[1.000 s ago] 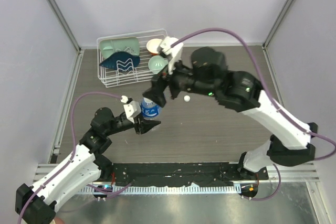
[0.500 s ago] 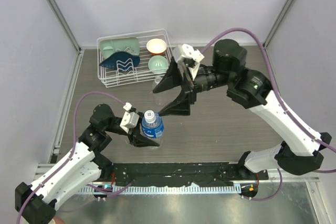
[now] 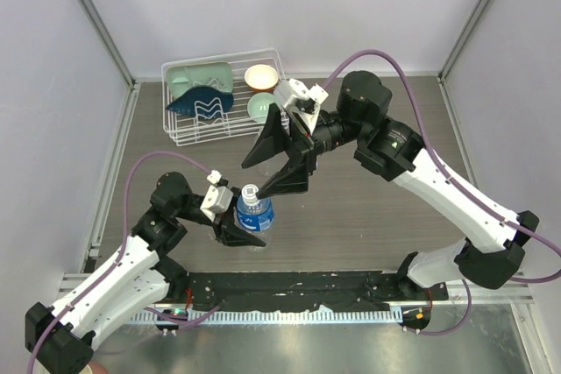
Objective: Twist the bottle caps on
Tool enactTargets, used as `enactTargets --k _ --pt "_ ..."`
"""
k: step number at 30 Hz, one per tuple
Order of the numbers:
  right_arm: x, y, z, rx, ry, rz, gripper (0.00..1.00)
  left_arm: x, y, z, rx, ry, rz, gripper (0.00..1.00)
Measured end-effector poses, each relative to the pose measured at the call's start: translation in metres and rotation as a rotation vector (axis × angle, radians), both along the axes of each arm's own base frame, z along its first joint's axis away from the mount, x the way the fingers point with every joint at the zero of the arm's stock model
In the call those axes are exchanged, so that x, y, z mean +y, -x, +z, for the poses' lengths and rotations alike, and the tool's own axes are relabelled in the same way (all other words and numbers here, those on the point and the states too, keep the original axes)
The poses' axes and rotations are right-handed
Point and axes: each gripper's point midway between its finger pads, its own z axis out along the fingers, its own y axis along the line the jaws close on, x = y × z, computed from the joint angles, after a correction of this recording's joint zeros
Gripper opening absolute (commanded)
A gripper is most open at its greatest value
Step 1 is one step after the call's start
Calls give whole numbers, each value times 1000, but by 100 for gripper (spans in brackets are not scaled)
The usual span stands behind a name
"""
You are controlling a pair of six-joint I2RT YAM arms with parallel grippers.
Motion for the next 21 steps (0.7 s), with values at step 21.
enactTargets --k 21 --pt "21 2 -31 46 44 65 58 -2 1 7 7 17 10 0"
